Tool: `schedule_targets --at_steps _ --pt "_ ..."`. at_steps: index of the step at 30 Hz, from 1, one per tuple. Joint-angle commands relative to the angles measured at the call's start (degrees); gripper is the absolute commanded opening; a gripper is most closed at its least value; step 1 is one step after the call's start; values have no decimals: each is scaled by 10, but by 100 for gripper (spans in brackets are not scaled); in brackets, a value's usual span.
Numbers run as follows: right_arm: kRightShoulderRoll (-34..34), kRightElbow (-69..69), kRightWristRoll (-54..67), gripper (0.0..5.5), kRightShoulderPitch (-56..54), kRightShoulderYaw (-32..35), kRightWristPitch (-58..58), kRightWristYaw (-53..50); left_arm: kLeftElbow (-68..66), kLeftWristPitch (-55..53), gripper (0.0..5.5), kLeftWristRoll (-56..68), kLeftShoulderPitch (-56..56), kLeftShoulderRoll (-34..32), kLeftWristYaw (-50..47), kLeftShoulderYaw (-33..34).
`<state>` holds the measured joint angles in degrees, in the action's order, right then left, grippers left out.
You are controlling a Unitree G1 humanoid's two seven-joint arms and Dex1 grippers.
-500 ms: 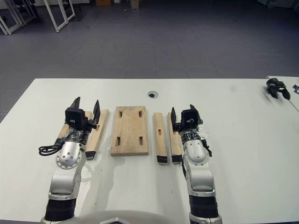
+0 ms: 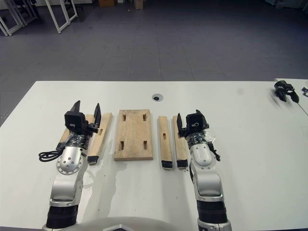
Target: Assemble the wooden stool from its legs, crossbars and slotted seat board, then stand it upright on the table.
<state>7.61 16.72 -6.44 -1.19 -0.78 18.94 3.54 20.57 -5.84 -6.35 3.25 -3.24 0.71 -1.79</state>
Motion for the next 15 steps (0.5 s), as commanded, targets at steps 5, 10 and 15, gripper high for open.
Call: schedule_targets --at_steps 5,10,15 --pt "-3 3 1 335 1 -3 3 -3 -4 2 311 -1 -6 4 -6 4" --pt "-5 -4 3 335 1 0 18 -5 -6 3 311 -2 -9 5 -6 5" --pt "-2 -8 1 335 2 2 14 -5 -7 4 311 -2 -7 5 -7 7"
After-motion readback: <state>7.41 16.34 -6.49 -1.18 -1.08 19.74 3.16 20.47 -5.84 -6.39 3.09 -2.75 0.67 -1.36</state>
